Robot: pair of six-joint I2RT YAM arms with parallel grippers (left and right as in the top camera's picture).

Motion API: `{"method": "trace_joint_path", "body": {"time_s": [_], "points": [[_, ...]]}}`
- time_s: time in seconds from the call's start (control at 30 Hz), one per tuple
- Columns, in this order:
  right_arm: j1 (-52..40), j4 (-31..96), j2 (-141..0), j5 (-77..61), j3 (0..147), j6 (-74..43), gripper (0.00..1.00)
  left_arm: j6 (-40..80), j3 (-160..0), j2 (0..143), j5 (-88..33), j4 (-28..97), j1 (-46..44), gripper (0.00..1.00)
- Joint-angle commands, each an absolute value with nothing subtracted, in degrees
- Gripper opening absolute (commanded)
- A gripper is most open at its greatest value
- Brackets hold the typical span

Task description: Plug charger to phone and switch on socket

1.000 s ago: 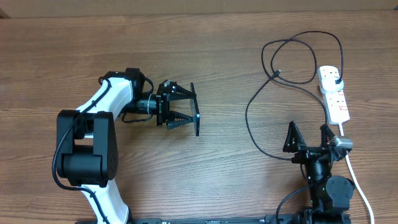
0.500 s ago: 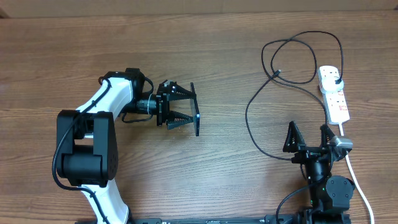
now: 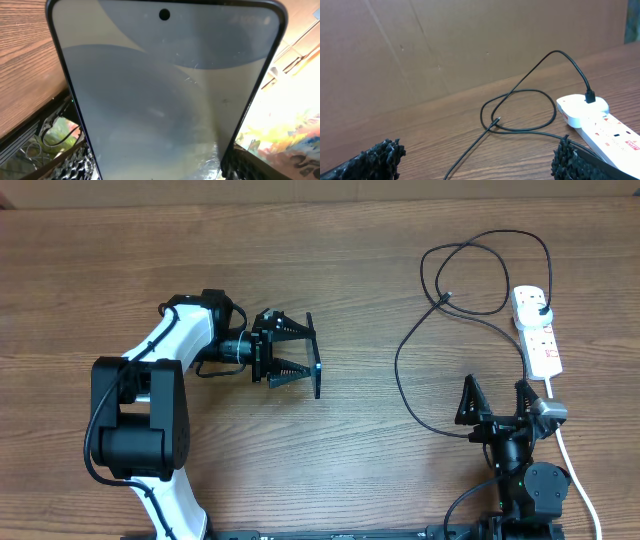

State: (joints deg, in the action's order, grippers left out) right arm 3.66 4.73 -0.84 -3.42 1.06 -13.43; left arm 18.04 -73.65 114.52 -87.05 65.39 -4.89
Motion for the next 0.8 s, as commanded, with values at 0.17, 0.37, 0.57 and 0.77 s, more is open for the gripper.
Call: {"method": "trace_joint_path", "body": {"time_s": [0.17, 0.37, 0.57, 0.77], "points": [[3.7, 4.73, -0.16, -0.73, 0.45, -13.02, 1.0, 18.22, -73.67, 115.04, -90.56, 65.58, -4.86, 0.55], [3.7, 4.29, -0.16, -6.44, 0.45, -13.69, 1.0, 18.22, -73.67, 115.04, -90.56, 65.58, -4.86, 0.55], [3.7, 2.87, -0.16, -25.58, 0.45, -22.09, 1.0, 18.2, -73.67, 115.04, -90.52, 65.54, -4.86, 0.56], [3.7, 2.9, -0.16, -43.2, 0.45, -39.11, 1.0, 18.22, -73.67, 115.04, -90.52, 65.56, -4.86, 0.57]]}}
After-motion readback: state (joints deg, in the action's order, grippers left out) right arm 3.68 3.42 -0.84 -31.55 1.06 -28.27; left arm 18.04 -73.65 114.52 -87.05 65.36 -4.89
